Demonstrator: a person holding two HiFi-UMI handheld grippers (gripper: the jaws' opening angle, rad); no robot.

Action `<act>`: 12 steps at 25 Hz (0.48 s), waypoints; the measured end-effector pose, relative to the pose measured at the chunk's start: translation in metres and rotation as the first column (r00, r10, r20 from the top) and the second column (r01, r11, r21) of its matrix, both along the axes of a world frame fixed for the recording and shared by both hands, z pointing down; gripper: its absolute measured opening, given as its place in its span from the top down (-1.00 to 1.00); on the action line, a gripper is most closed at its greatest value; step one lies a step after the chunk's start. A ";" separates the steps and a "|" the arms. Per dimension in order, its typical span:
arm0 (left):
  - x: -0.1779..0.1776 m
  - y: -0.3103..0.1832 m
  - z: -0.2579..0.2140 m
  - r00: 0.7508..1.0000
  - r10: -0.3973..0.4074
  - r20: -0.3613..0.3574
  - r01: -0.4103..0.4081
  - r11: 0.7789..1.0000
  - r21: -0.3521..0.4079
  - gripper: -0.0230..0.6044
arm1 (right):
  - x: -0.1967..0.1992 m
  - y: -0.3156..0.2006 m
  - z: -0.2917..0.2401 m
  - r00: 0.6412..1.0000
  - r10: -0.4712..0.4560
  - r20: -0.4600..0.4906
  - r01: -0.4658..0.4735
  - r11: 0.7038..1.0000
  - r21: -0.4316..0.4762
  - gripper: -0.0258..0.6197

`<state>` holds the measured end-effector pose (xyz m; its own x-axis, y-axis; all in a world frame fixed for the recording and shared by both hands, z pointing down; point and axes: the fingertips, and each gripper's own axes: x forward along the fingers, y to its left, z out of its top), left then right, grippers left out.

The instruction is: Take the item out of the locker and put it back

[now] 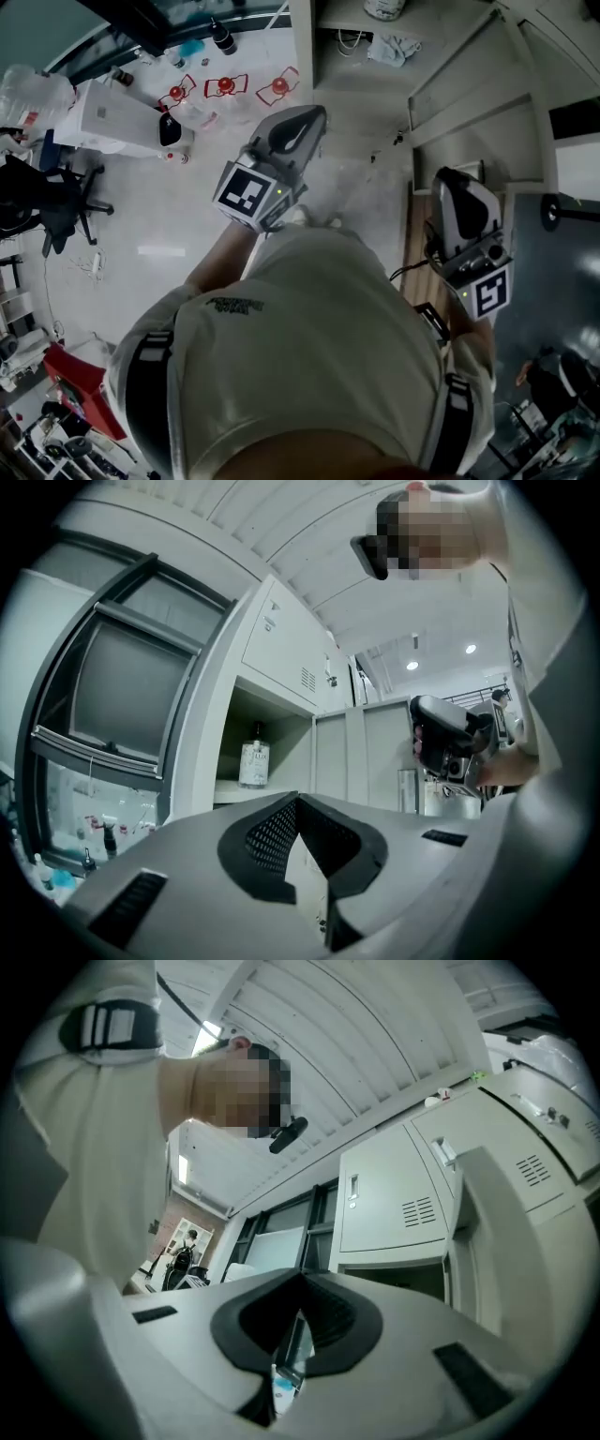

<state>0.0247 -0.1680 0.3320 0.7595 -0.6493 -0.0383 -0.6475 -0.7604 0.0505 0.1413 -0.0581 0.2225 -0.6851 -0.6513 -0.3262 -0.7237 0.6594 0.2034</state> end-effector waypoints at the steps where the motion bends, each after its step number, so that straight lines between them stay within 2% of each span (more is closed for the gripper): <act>1: -0.002 0.000 -0.005 1.000 -0.007 -0.004 0.007 1.000 0.008 0.89 | -0.005 -0.008 0.000 1.000 0.008 -0.002 -0.009 1.000 -0.006 0.91; 4: -0.008 -0.001 -0.018 1.000 -0.026 -0.007 0.027 0.999 0.039 0.89 | -0.016 -0.036 0.008 0.997 0.080 -0.011 -0.080 0.995 -0.063 0.91; 8: -0.010 0.000 -0.021 0.998 -0.057 0.016 0.056 0.996 0.068 0.89 | -0.020 -0.072 0.035 0.979 0.205 -0.001 -0.200 0.957 -0.208 0.91; 12: -0.011 0.003 -0.017 0.998 -0.066 0.016 0.065 0.996 0.062 0.89 | -0.039 -0.083 0.044 0.979 0.200 0.038 -0.184 0.949 -0.254 0.91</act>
<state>0.0133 -0.1646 0.3149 0.7163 -0.6946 -0.0660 -0.6964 -0.7176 -0.0068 0.1025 -0.1409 0.2669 -0.5223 -0.8345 -0.1754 -0.8478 0.5303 0.0014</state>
